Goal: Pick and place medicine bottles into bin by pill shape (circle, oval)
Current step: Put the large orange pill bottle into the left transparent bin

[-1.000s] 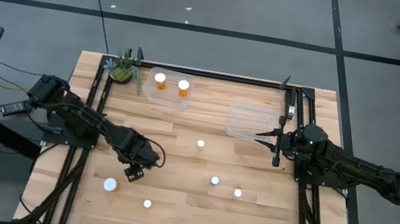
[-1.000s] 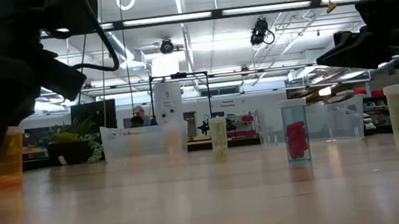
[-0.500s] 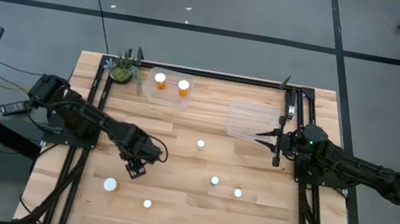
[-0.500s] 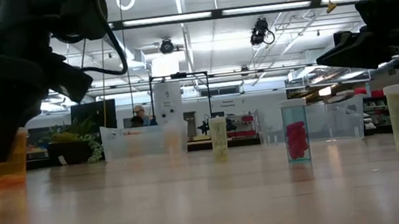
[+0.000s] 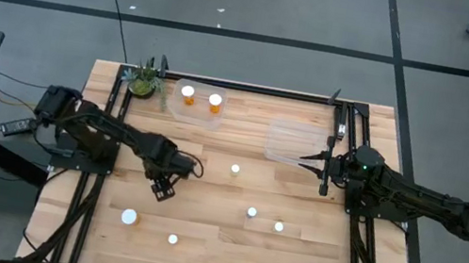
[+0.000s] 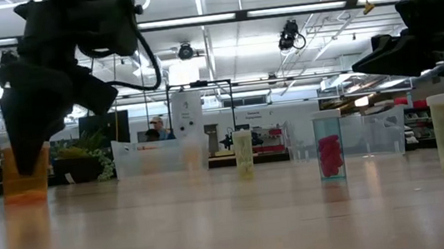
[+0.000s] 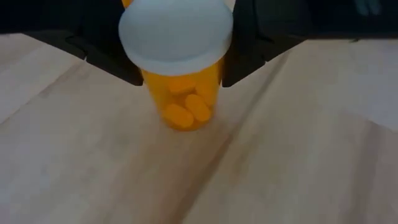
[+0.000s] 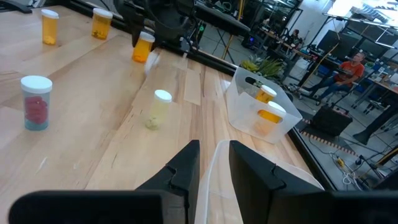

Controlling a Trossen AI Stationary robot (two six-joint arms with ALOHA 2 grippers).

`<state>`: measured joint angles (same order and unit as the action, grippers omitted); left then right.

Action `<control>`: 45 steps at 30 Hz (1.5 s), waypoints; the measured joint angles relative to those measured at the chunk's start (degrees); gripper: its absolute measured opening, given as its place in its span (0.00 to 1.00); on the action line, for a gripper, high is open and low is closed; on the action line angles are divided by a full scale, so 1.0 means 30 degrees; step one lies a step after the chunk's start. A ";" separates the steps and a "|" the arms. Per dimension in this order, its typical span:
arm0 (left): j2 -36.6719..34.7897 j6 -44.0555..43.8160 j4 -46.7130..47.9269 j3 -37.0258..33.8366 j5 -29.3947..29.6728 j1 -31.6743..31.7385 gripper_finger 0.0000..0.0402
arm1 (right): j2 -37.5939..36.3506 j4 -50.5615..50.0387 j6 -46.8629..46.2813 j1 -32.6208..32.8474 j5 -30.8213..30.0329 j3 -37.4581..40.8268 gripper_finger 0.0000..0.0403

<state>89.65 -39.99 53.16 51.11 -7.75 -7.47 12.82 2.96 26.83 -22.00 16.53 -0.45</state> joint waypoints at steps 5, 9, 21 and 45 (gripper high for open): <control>0.0000 0.1595 -0.0012 0.0000 -0.0100 0.1729 0.51 | 0.0004 0.0000 0.0006 0.0000 0.0000 0.0000 0.23; 0.0000 0.2998 0.0083 0.0160 -0.0372 0.3021 0.54 | 0.0000 0.0000 0.0006 0.0000 0.0000 0.0000 0.23; -0.0007 0.7681 -0.0008 0.4396 0.1281 0.6722 0.51 | 0.0003 -0.0002 0.0001 0.0000 0.0000 0.0000 0.23; 0.2082 1.3020 -0.2955 0.5831 0.1793 1.2283 0.55 | 0.0004 0.0007 0.0006 0.0000 0.0000 0.0000 0.23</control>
<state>95.89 -0.93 44.29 68.61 -2.37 29.38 12.83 2.98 26.85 -22.00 16.53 -0.45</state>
